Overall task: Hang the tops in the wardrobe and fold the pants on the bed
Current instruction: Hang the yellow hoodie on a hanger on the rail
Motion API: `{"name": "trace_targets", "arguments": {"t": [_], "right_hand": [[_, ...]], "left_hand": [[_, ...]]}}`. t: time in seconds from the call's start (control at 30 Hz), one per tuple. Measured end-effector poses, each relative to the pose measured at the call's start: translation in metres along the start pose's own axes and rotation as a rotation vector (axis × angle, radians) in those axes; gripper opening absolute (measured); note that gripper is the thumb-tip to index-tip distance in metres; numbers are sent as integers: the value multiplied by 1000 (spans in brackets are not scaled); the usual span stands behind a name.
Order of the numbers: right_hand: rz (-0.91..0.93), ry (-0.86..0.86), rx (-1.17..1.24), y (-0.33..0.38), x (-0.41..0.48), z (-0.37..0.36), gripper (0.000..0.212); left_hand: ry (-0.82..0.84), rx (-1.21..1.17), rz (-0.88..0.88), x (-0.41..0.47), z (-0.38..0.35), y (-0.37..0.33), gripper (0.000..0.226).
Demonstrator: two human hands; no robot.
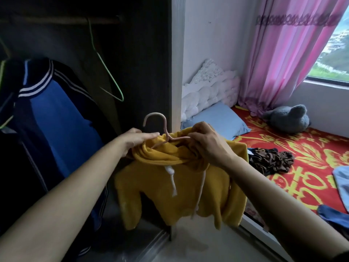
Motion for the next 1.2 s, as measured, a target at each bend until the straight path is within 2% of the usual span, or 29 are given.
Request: {"name": "trace_targets", "arguments": {"t": [0.07,0.1,0.13,0.2,0.23,0.3,0.4,0.53,0.63,0.7,0.73,0.8,0.87,0.93,1.03,1.07,1.13,1.2], "right_hand": [[59,-64,-12,8,2,10,41],[80,-89,-21,10,3,15,37],[90,-105,-25,11,3,20,33],[79,-132,-20,10,4,26,25],[64,-137,-19,7,4,28,24],[51,-103,-73,-2,3,29,26],[45,54,-263,-24,-3,17,30],[-101,195,-271,-50,-15,-6,30],[-173,323,-189,-59,-12,-16,30],[-145,298,-116,-56,-5,-12,27],[-115,251,-92,-52,-1,-7,25],[-41,149,-39,-35,6,4,25],[2,61,17,-17,17,13,28],[-5,12,43,-3,32,20,31],[-18,-29,91,11,54,30,30],[-32,-38,107,14,61,34,28],[-79,-49,138,16,72,40,25],[-125,-55,189,21,79,45,22]], "left_hand": [[-69,222,4,3,1,-7,98],[-61,278,8,3,-2,-11,97],[-15,298,15,2,-7,-14,89],[83,294,-18,3,-21,-22,55],[51,314,-81,3,-23,-30,36],[-181,440,-255,1,-13,-56,14],[-558,549,-497,-19,16,-96,17],[-729,523,-840,-44,35,-125,21],[-772,404,-926,-52,43,-133,19],[-744,98,-807,-42,59,-128,15],[-662,-137,-693,-31,65,-121,16],[-382,-560,-526,-15,63,-113,29],[-203,-719,-531,-14,62,-114,39],[-206,-549,-580,-16,67,-112,45],[-375,-32,-632,-21,77,-96,59],[-365,57,-580,-17,77,-87,71],[-231,123,-429,-7,69,-64,88],[-143,230,-388,0,63,-48,82]]}}
Point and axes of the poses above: each hand's wrist, its own x-axis towards the middle knuckle, its own z-axis out of the back of the hand, y = z × x, the point moved 8 cm from there along x, towards the middle knuckle, and after that the axes turned 11 degrees about -x, right-handed, at the moved point
